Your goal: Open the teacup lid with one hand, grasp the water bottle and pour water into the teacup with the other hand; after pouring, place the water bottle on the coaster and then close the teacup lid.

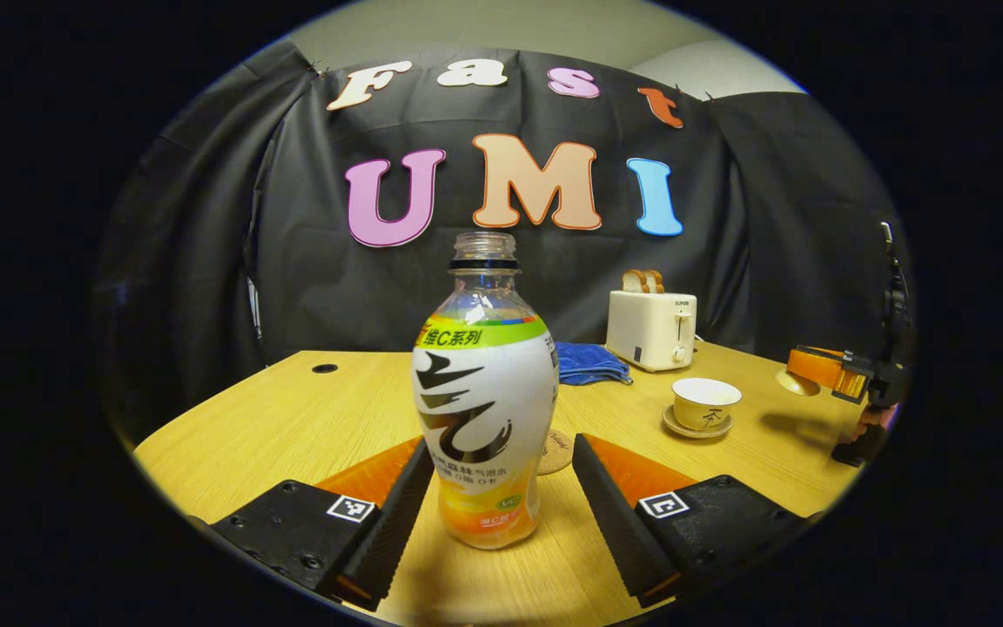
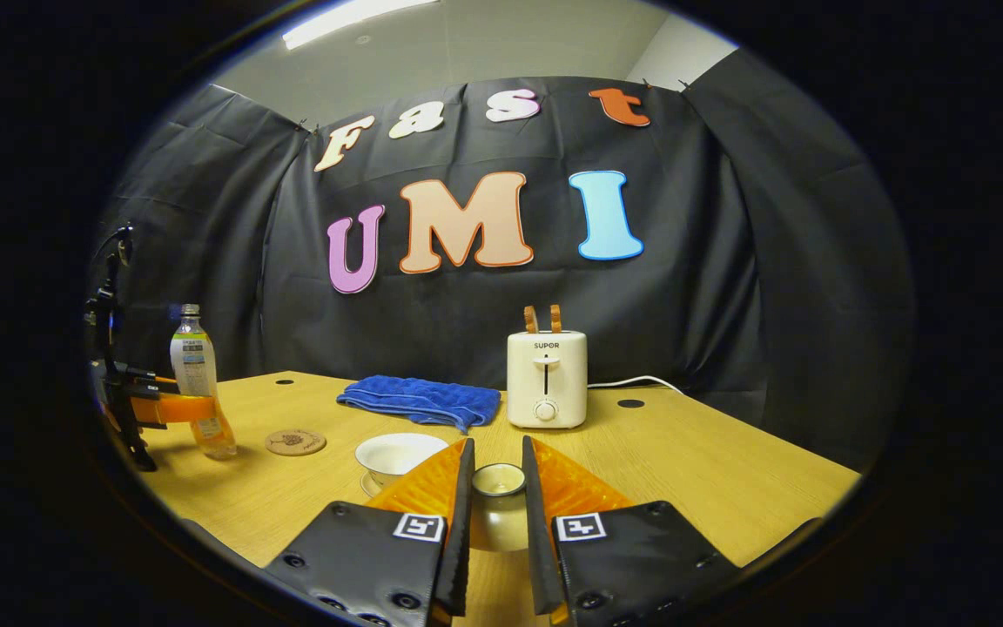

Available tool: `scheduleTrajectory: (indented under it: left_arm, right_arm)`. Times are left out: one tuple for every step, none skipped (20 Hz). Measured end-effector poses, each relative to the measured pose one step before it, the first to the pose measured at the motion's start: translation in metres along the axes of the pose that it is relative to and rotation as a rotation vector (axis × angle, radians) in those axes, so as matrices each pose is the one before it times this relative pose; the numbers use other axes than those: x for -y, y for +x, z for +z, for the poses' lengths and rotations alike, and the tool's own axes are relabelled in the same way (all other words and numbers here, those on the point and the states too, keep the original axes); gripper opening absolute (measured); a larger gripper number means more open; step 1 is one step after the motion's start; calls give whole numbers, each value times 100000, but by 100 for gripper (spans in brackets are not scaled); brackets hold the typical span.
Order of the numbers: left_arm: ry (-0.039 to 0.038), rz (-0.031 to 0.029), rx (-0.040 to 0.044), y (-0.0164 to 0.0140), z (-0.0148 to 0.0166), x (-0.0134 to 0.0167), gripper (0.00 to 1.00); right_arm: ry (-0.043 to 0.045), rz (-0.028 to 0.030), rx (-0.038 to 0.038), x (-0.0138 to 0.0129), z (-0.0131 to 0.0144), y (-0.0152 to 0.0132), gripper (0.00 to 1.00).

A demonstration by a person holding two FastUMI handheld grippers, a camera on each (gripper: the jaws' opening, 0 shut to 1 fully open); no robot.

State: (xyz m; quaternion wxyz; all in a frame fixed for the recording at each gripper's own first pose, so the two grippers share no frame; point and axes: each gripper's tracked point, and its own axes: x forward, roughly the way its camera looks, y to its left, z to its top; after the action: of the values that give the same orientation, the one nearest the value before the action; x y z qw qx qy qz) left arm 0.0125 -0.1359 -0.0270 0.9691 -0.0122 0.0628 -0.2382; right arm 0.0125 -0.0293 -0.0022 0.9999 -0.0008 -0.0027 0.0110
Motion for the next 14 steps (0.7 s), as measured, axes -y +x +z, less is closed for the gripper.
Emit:
scheduleTrajectory:
  left_arm:
    - [40,432,-372,178,-121,-39,94]
    - [-4,528,-347,309,74,8,94]
    - [-145,641,-528,523,-20,-90,94]
    - [-227,1101,-950,283,-117,-232,94]
    - [43,859,-1160,242,-271,-58,94]
    - [260,227,-875,142,-167,109,94]
    - [606,265,-794,329,-92,132,93]
    - [460,429,-922,300,-120,3,90]
    - [379,552,-629,211,-69,-104,88]
    - [359,27,-610,137,-34,53,83]
    - [402,-144,-568,188,-47,116,82]
    - [392,16,-645,169,-31,80,76]
    - [244,165,-514,-101,-56,-73,71]
    - [209,-68,-466,-10,-67,45,67]
  right_arm:
    - [-21,-430,14,213,5,-132,32]
    - [28,-561,137,291,37,-8,32]
    - [35,-48,-197,101,-29,-129,32]
    - [-28,173,26,42,-19,22,32]
    - [-11,36,-9,-6,-9,-11,32]
    - [39,24,-95,52,-14,-43,33]
    - [-41,132,-71,4,-16,101,33]
    - [-8,142,61,-18,34,-29,32]
    - [1,53,-26,-37,4,-23,32]
    - [27,95,-61,8,-12,-7,32]
    - [0,133,-27,14,0,-26,33]
    - [-17,98,2,48,2,-43,31]
    - [13,96,-24,-81,-22,29,32]
    - [-14,23,-3,1,26,30,31]
